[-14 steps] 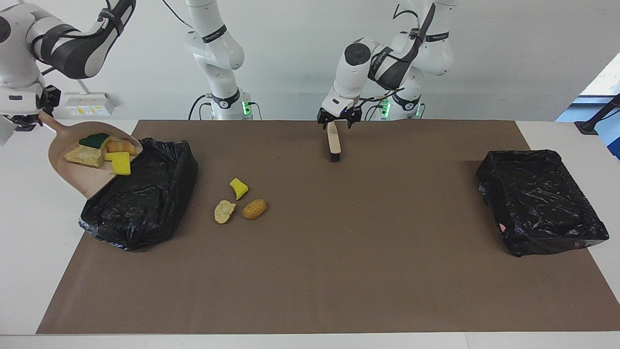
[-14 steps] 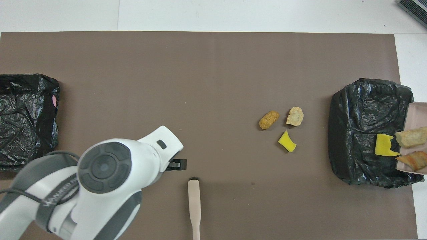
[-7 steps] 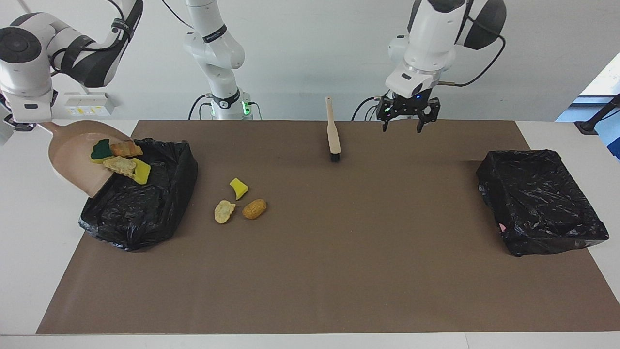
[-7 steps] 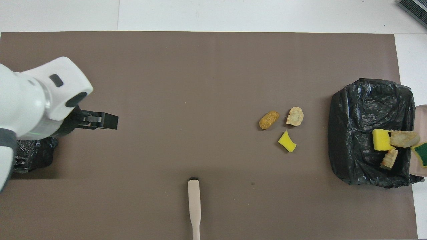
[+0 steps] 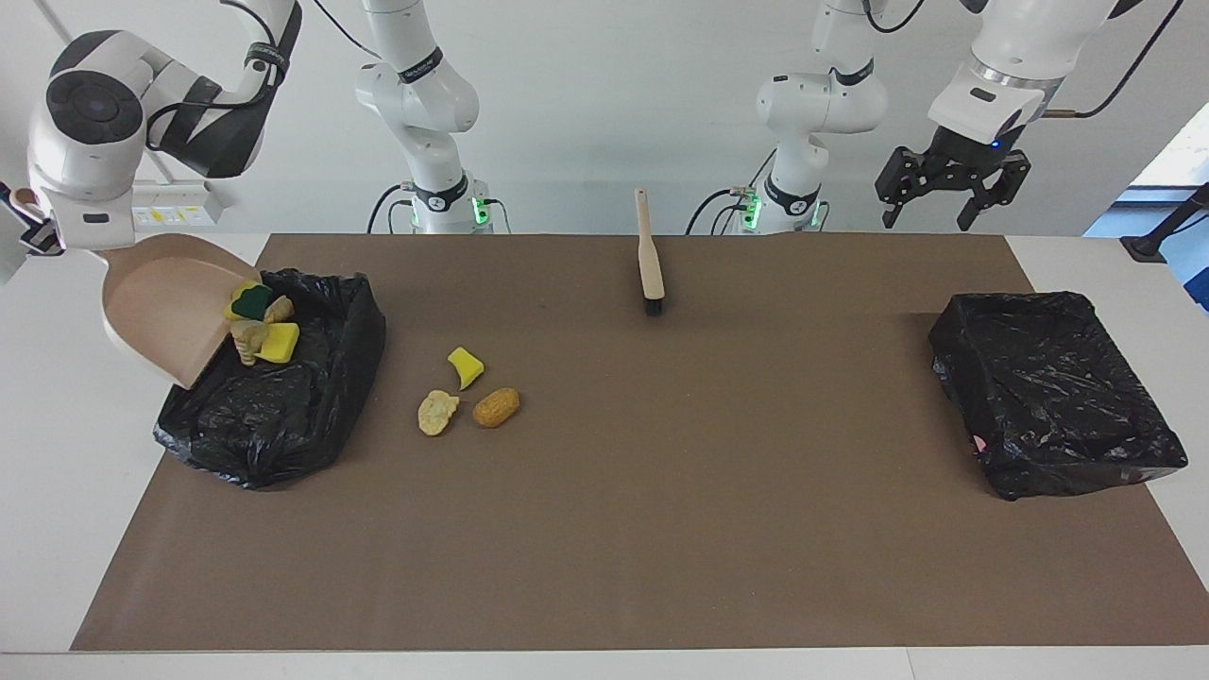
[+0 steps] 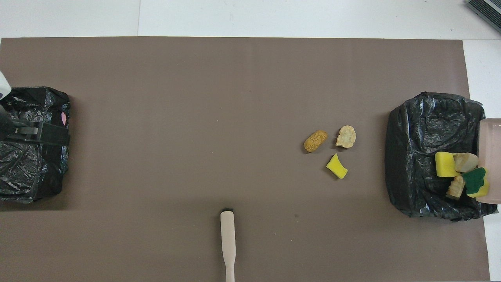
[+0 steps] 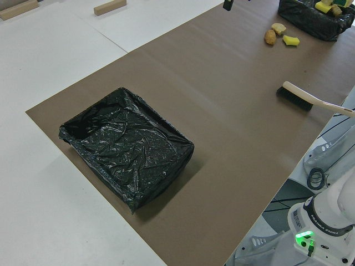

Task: Sweep and dump trash in bin
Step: 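Tip the dustpan over the bin with the right gripper while the left gripper withdraws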

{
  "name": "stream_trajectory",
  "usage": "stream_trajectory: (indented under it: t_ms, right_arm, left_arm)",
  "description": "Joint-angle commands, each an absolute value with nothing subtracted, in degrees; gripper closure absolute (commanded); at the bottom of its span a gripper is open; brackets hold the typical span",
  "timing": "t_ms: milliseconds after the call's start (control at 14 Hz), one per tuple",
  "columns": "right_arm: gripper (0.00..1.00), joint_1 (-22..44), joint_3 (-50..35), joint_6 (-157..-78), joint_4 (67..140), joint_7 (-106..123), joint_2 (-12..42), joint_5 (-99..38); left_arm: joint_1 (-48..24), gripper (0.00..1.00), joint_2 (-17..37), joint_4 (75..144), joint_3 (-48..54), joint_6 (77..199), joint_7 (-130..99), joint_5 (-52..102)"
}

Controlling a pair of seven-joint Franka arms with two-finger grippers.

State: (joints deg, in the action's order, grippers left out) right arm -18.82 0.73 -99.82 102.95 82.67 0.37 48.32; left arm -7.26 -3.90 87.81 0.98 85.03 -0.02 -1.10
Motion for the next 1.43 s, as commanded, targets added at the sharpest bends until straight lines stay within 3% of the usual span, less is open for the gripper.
stream_trajectory:
  t_ms: [0, 429, 714, 1000, 1357]
  right_arm:
    - [1.00, -16.9, 0.3, -95.7, 100.9, 82.3, -0.3, 50.8]
    - [1.00, -11.8, 0.2, -87.5, 95.5, 82.4, -0.4, 51.2]
    - [1.00, -11.7, 0.2, -86.4, 94.4, 81.8, -0.8, 48.6]
    - [1.00, -11.9, -0.1, -84.0, 90.6, 76.0, -0.8, 33.4]
    - [1.00, -10.2, -4.7, -81.3, 90.7, 46.5, -1.1, 17.9]
  left_arm:
    - [-5.6, 0.00, -3.0, 85.8, 2.2, 83.0, 1.7, -0.8]
    - [-5.2, 0.00, -2.4, 85.7, 1.8, 84.5, 1.8, -1.2]
    - [-5.1, 0.00, -2.9, 85.8, 1.8, 85.4, 1.7, -1.4]
    - [-4.8, 0.00, -3.3, 86.3, 1.8, 85.3, 1.7, -1.3]
    - [-4.7, 0.00, -3.4, 86.3, 1.8, 85.0, 1.5, -1.3]
